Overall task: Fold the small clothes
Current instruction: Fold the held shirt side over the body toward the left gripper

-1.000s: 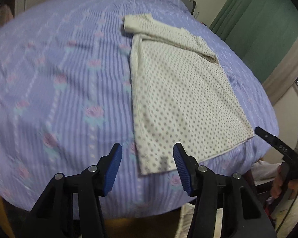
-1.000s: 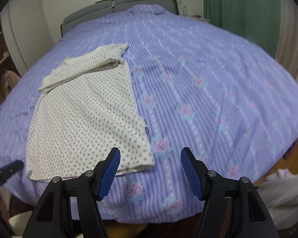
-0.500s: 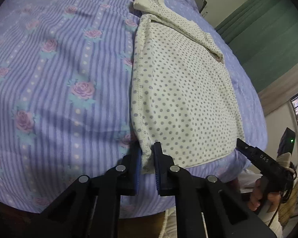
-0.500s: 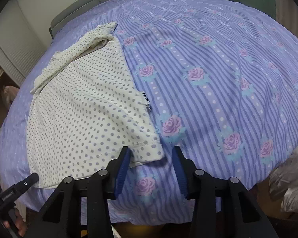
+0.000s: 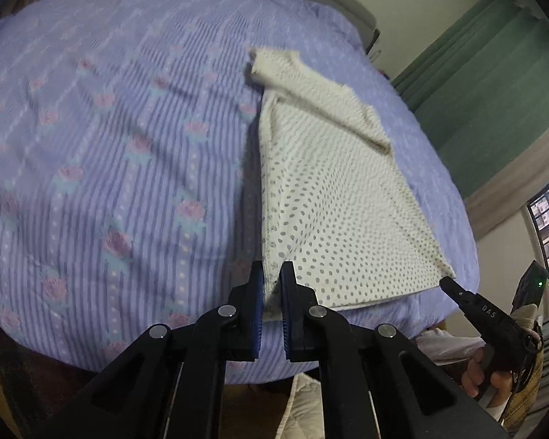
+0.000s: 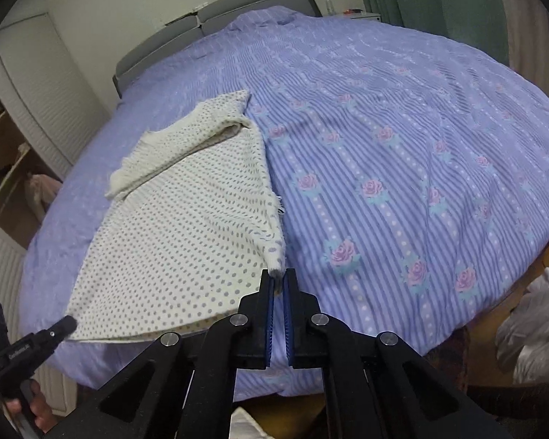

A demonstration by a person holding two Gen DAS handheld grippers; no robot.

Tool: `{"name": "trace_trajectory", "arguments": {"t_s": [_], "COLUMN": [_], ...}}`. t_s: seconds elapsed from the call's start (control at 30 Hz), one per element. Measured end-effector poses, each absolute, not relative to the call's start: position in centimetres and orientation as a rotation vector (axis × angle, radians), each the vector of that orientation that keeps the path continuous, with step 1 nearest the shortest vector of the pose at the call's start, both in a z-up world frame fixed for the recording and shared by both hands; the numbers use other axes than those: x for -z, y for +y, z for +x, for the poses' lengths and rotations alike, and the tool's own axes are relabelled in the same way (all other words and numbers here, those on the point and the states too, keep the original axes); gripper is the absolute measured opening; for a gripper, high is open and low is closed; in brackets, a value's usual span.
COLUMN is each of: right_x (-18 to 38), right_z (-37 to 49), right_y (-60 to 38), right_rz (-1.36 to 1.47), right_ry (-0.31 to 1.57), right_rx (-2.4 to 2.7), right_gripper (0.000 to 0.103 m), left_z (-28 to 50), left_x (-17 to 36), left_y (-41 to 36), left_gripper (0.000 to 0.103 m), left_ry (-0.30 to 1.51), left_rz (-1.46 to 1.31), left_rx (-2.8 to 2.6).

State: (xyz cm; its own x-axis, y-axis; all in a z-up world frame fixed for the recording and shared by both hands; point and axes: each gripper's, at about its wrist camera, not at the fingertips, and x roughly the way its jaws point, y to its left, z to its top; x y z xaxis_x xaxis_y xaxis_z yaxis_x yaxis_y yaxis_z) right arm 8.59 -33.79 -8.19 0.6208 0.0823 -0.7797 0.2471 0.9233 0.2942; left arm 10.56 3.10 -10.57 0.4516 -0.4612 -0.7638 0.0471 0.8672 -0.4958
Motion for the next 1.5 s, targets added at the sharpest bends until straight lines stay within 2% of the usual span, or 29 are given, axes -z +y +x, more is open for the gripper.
{"name": "trace_trajectory", "arguments": {"t_s": [0.13,0.27,0.57,0.7,0.8,0.87,0.9,0.93,1.0,1.17,1.33,1.5], "right_x": [8.6,6.2,-0.5,-2.0,-0.9,0.4,1.1,2.3,4.2,8.6,11.7,13.2], "right_z": [8.3,8.9,17.7,21.6,22.3,21.2,20.5,19.4,17.9,14.4,13.5,14.0], "right_y": [-34.5,-35.0,-36.7,-36.5,-35.0,-34.2,-34.1,-33.9,-33.6,-31.5,-30.4,-30.5], "right_rz": [0.440,0.490,0.554,0.351,0.147,0.109,0.133,0.196,0.292,0.468,0.493,0.542], "right_ry": [0.921,0.842,0.613,0.655,0.774,0.843,0.862,0.894,0.937,1.013,1.086,1.073], "right_rx": [0.100,0.090,0.135,0.199,0.163,0.120,0.092,0.048,0.004,-0.041,-0.024,-0.016], "right_gripper": [0.005,0.005,0.003,0.003,0.005,0.006,0.010,0.025,0.039,0.039,0.039,0.039], "left_z": [10.8,12.1,22.5,25.6,25.5,24.6,24.0,23.6,22.5,20.5,19.5,19.2], "left_x": [10.5,7.9,2.4,3.1,4.1,4.9,5.4,5.8,6.4,7.7,9.0,9.7], "left_y": [2.5,2.4,1.3,0.5,0.0,-0.2,-0.1,0.0,0.5,2.0,3.0,3.0], "left_gripper": [0.010,0.010,0.010,0.010,0.010,0.011,0.011,0.011,0.011,0.011,0.011,0.011], "left_ry": [1.079,1.030,0.963,0.992,1.018,1.028,1.041,1.047,1.060,1.085,1.107,1.126], "left_rz": [-0.469,-0.508,-0.492,-0.457,-0.448,-0.434,-0.438,-0.448,-0.455,-0.460,-0.456,-0.461], "left_rx": [0.329,0.337,0.266,0.232,0.219,0.212,0.209,0.212,0.207,0.202,0.189,0.193]}}
